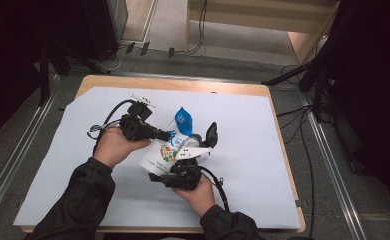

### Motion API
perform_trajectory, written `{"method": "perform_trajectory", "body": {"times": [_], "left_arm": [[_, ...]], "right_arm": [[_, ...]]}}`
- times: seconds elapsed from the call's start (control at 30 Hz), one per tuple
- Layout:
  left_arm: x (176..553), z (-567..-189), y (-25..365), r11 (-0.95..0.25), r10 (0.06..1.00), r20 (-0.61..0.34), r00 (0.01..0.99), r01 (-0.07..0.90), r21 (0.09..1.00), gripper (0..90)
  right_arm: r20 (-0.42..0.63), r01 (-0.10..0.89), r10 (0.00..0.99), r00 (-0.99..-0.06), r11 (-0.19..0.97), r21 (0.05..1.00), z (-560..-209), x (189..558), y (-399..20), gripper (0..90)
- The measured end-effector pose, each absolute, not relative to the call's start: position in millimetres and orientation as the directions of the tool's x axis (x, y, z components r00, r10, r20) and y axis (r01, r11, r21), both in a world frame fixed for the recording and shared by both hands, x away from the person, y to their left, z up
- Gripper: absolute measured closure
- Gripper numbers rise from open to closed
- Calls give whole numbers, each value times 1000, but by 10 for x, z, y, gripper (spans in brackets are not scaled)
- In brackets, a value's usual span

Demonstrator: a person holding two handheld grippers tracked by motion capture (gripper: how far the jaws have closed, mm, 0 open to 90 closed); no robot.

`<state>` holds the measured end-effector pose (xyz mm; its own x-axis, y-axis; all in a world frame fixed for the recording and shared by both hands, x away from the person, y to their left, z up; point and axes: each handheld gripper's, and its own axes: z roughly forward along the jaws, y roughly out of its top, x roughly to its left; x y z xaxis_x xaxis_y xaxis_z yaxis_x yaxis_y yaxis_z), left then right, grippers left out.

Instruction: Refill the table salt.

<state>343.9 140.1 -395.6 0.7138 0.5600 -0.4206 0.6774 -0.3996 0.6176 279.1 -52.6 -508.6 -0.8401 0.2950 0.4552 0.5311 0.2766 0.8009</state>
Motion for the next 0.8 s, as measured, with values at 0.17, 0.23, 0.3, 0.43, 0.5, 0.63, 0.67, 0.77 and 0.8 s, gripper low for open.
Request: {"method": "perform_trajectory", "body": {"times": [0.17,0.23,0.3,0.43,0.5,0.63,0.67,0.77,0.8], "left_arm": [[3433,-3949,1413,-392,560,-420,714,675,625,900],[3431,-3945,1418,-393,559,-416,717,671,628,900],[3428,-3943,1420,-394,559,-414,718,669,630,900],[3426,-3946,1422,-397,555,-413,722,666,632,900],[3422,-3946,1420,-395,555,-410,724,663,636,900],[3413,-3938,1420,-398,548,-407,730,656,641,900],[3410,-3936,1419,-397,544,-410,732,656,642,900],[3403,-3932,1417,-397,543,-406,735,650,647,900],[3402,-3929,1418,-399,541,-406,737,649,648,900]], "right_arm": [[450,529,305,-840,273,803,-5079,2794,-543,653],[445,526,309,-841,271,806,-5080,2796,-549,649],[441,525,315,-841,270,807,-5082,2800,-554,646],[443,529,320,-838,271,805,-5087,2801,-565,644],[441,528,324,-837,271,805,-5090,2802,-568,642],[439,528,328,-837,270,805,-5093,2801,-575,637],[437,527,330,-837,269,806,-5094,2802,-577,637],[437,529,336,-834,265,806,-5098,2802,-581,634],[437,530,338,-834,265,806,-5099,2801,-583,634]]}}
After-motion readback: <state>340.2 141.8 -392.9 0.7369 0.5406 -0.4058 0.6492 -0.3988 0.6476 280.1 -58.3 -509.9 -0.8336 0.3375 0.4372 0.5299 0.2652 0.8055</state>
